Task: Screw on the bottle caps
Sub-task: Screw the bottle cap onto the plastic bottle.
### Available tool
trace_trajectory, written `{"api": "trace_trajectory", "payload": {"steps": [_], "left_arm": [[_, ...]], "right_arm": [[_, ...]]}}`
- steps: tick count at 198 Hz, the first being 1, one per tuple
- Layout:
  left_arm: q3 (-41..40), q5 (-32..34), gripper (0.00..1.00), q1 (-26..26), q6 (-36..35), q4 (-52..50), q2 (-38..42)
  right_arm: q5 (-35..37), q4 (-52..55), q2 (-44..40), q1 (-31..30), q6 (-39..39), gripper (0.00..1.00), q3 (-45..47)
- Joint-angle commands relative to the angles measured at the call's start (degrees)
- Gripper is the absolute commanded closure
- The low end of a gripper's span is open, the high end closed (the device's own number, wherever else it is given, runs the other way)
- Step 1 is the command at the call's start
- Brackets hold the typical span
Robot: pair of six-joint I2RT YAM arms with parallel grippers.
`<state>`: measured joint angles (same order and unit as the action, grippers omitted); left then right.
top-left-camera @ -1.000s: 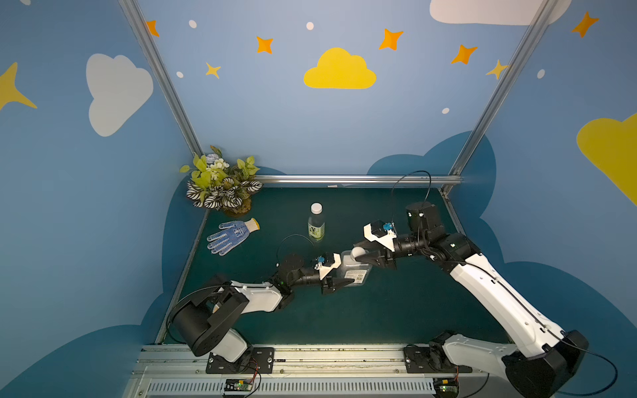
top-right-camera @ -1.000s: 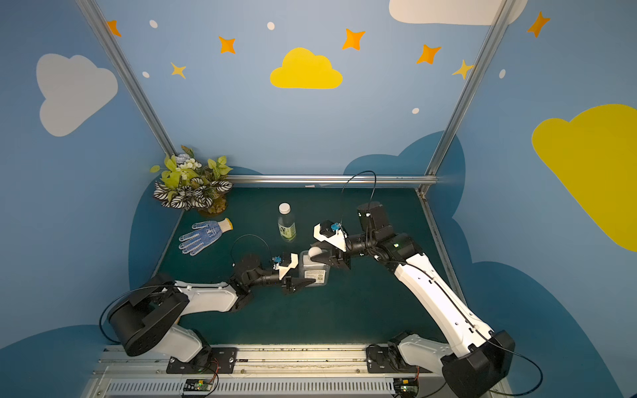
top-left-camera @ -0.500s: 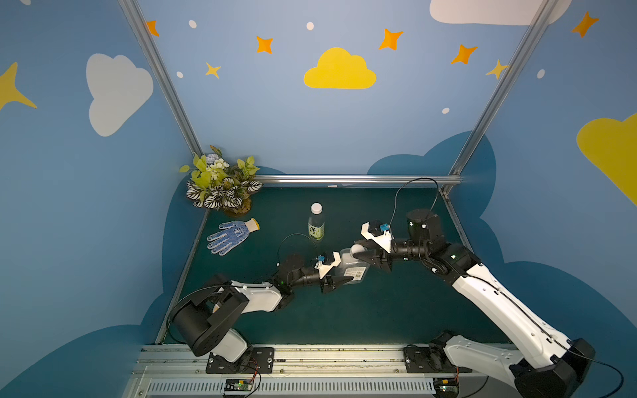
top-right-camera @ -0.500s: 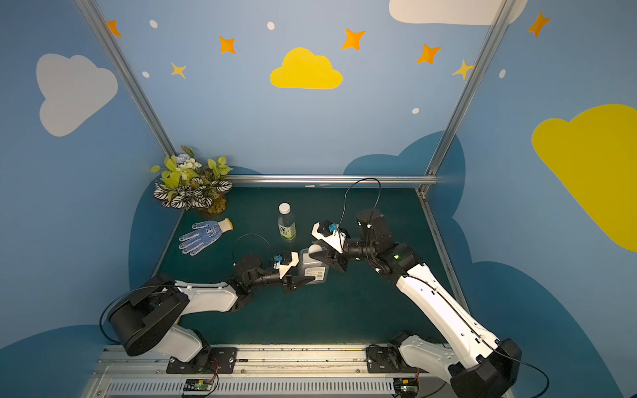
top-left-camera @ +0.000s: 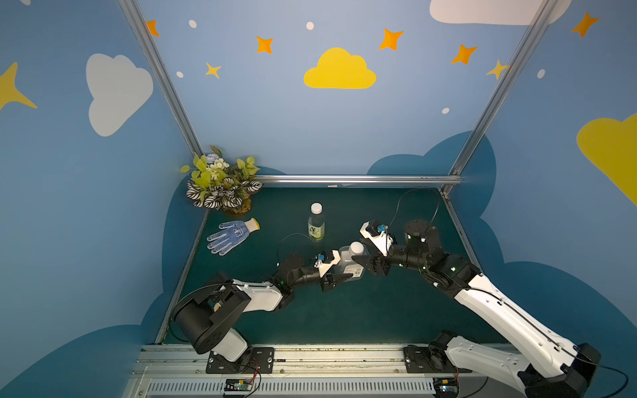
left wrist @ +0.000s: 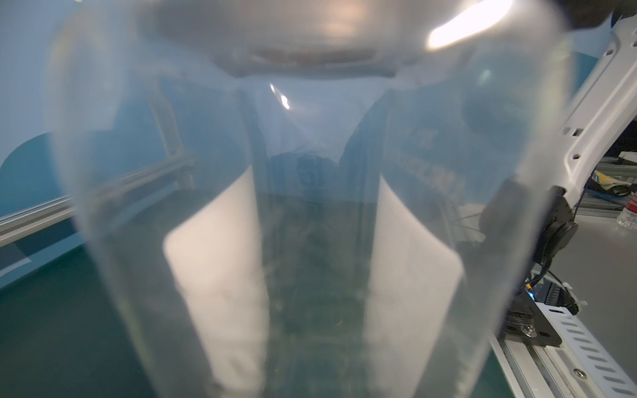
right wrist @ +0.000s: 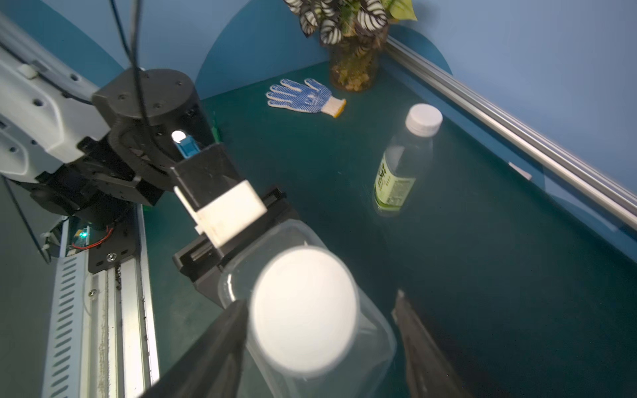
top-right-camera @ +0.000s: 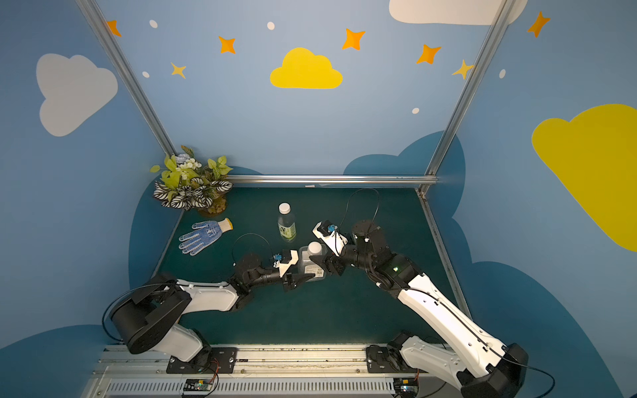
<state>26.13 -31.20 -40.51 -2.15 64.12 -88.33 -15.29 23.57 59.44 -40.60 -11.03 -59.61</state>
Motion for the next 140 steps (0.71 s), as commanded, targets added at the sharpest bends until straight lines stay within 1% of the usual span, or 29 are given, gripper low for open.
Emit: {"api": "trace_trajectory", "payload": {"steps": [1, 9, 26, 30, 33, 40, 52, 62, 73, 84, 99, 116, 124, 140], "left_arm": [[0.55, -0.2, 0.73, -0.02, -0.35, 3.41, -0.24], [0.48, -0.18, 0.73, 0.0, -0.31, 3.47, -0.32], [0.17, -0.18, 0.73, -0.03, -0.24, 3.58, -0.35], [0.17, -0.22, 0.73, 0.04, -0.3, 3.66, -0.31], [0.12, -0.28, 0.73, 0.0, -0.3, 3.65, -0.27], [-0.01, -0.34, 0.73, 0.08, -0.3, 3.57, -0.22], [-0.09, -0.44, 0.73, 0.08, -0.29, 3.47, 0.0], [-0.25, -0.67, 0.73, 0.1, -0.35, 3.31, 0.22], [-0.46, -1.08, 0.73, 0.16, -0.33, 3.3, 0.44], [-0.42, -1.74, 0.73, 0.27, -0.39, 3.12, 0.69], [-0.22, -3.76, 0.73, 0.44, -0.02, 3.07, 0.93], [0.38, -6.37, 0.73, 0.43, 0.48, 2.56, 1.21], [0.66, -7.67, 0.73, 0.55, 0.76, 2.38, 1.32], [1.02, -9.34, 0.73, 0.54, 1.1, 2.56, 1.33]], "right_arm": [[6.1, 4.37, -1.25, 0.24, 2.26, 0.09, -5.47], [4.98, 5.41, -1.67, 0.75, 0.43, 0.02, -6.74], [-3.15, 8.48, -1.96, 3.24, -4.53, 0.02, -9.29], [-5.66, 9.12, -1.96, 4.06, -5.02, 0.02, -9.72], [-7.81, 9.73, -1.92, 4.75, -7.14, 0.02, -10.06], [-13.24, 10.87, -1.8, 6.53, -9.15, 0.02, -10.5], [-23.69, 13.51, -1.16, 9.73, -12.96, 0.02, -11.56], [-29.21, 15.46, -0.84, 11.02, -16.27, 0.02, -12.09], [-33.18, 17.06, -0.52, 12.2, -19.45, 0.02, -12.33], [-35.57, 17.49, 0.16, 13.58, -21.41, 0.02, -12.71], [-40.03, 18.25, 2.01, 15.24, -24.77, 0.02, -13.42], [-43.48, 20.1, 4.76, 15.68, -28.96, 0.07, -14.67], [-45.41, 20.53, 6.22, 15.7, -30.47, 0.11, -15.21], [-47.89, 20.82, 8.64, 15.51, -32.47, 0.13, -15.88]]}}
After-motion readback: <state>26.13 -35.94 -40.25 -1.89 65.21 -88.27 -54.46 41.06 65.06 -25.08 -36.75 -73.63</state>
